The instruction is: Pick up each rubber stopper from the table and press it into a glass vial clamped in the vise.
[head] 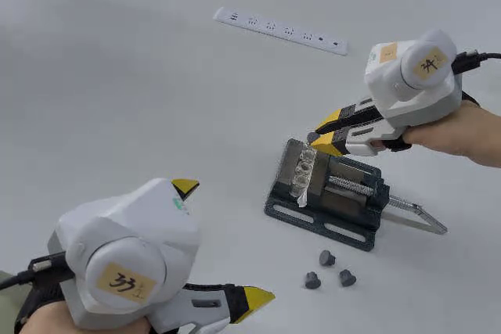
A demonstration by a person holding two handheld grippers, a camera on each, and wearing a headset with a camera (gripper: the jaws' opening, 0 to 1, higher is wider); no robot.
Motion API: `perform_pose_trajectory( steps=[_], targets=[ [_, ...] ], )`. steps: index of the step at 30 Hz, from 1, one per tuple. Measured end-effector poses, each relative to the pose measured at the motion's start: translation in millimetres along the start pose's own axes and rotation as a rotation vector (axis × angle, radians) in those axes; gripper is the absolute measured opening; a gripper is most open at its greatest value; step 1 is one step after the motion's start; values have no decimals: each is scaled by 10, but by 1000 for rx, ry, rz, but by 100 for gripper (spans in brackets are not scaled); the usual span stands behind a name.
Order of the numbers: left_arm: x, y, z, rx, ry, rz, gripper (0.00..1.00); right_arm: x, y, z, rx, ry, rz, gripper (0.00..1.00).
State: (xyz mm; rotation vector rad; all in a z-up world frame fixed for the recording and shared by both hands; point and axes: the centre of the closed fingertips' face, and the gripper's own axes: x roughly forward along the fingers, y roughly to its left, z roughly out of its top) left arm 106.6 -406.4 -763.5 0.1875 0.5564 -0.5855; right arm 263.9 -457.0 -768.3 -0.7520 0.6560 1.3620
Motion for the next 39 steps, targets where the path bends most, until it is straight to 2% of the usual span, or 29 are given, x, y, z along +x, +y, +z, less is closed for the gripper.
perform_pose_trajectory(
  steps=[2, 5, 9, 13, 14, 16, 19, 23, 32, 39],
  targets=[
    [0, 3, 0, -1, -1, 0, 90, 8, -4, -18, -4, 11, 1, 9],
    [2, 10, -8, 0, -1, 1, 90, 22, 6, -33, 5, 20, 12, 20],
    [2, 18, -8, -4, -3, 3, 90, -31, -10, 55, -20, 21, 19, 20],
    [0, 14, 25, -4, -11, 3, 90, -99, -35, 137, -56, 57, 63, 16],
    [1, 14, 34, -4, -14, 1, 90, -133, -32, 166, -79, 74, 83, 13],
    [7, 9, 47, -2, -16, -3, 90, -166, -35, 179, -78, 117, 122, 9],
    [15, -5, 61, 1, -16, -7, 90, -184, -71, 152, -137, 187, 153, 4],
    [9, -5, 54, -6, -15, -6, 90, -168, -12, 105, -171, 249, 207, 3],
    [4, -2, 48, -21, -13, -3, 90, -73, 44, 54, -214, 304, 244, 1],
    [4, -13, 42, -25, -9, -8, 90, -69, 42, 37, -206, 306, 245, 0]
  ],
)
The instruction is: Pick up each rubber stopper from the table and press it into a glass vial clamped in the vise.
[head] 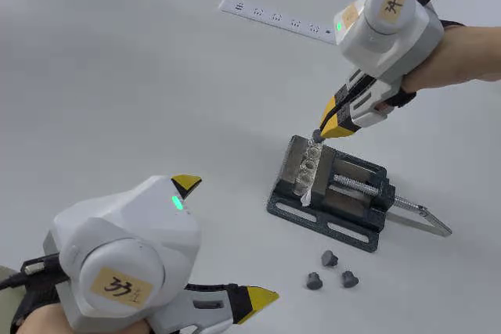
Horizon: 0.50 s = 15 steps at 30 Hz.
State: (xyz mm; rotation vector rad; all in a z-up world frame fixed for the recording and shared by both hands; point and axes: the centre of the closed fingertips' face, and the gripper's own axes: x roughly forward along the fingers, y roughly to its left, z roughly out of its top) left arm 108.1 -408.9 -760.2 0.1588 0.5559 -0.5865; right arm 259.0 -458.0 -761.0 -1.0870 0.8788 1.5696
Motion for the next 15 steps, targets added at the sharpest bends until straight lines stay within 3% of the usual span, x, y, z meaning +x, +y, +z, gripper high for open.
perform_pose_trajectory(
  steps=[15],
  targets=[
    [3, 19, -28, -7, 3, 1, 90, 45, -8, -3, 7, 9, 13, 0]
  ],
)
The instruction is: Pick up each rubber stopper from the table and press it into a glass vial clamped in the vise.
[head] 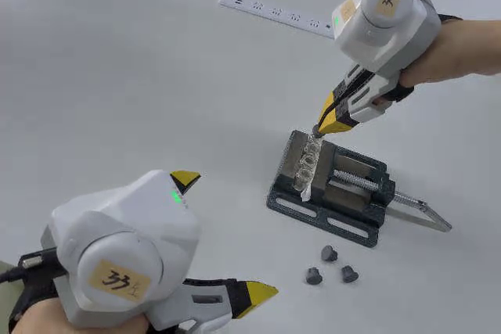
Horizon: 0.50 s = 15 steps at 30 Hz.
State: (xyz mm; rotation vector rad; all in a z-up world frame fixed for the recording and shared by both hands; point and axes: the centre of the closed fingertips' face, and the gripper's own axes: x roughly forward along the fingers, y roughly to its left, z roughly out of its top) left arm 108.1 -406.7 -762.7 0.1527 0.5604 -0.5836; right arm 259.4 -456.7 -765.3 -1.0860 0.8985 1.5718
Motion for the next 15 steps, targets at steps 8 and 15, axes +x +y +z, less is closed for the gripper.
perform_pose_trajectory(
  steps=[8, 15],
  targets=[
    [4, 1, -15, -3, 4, 0, 90, -3, 37, 3, -20, 28, 8, 0],
    [10, -6, -21, -12, 9, -2, 90, 6, 34, -10, -4, 40, 13, 0]
  ],
)
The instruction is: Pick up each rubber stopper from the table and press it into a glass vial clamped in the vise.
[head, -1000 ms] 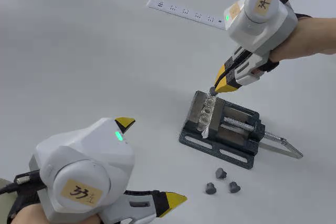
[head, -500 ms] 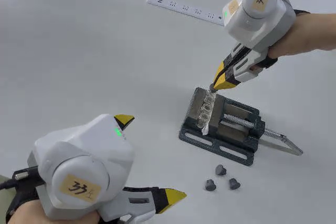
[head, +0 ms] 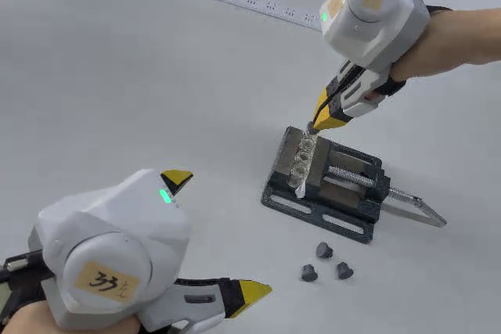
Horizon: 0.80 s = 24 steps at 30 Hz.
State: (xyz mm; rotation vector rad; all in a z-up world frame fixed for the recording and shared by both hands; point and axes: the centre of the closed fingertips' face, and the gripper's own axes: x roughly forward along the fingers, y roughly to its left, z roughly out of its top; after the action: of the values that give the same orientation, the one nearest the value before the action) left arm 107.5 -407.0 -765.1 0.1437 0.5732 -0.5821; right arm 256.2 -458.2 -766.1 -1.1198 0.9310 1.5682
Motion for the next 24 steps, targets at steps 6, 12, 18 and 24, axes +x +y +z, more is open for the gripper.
perform_pose_trajectory(
  steps=[6, 12, 18, 24],
  targets=[
    [9, -16, -9, 0, 7, -9, 90, 5, -3, 3, -15, 14, 0, 0],
    [12, -19, -15, -6, 8, -12, 89, 15, -13, 1, -5, 17, 10, 0],
    [11, -17, -22, -11, 10, -12, 89, 19, -1, 1, -19, 36, 15, 0],
    [15, -26, -24, -8, 15, -16, 89, 16, 3, 0, -29, 59, 18, 0]
  ],
)
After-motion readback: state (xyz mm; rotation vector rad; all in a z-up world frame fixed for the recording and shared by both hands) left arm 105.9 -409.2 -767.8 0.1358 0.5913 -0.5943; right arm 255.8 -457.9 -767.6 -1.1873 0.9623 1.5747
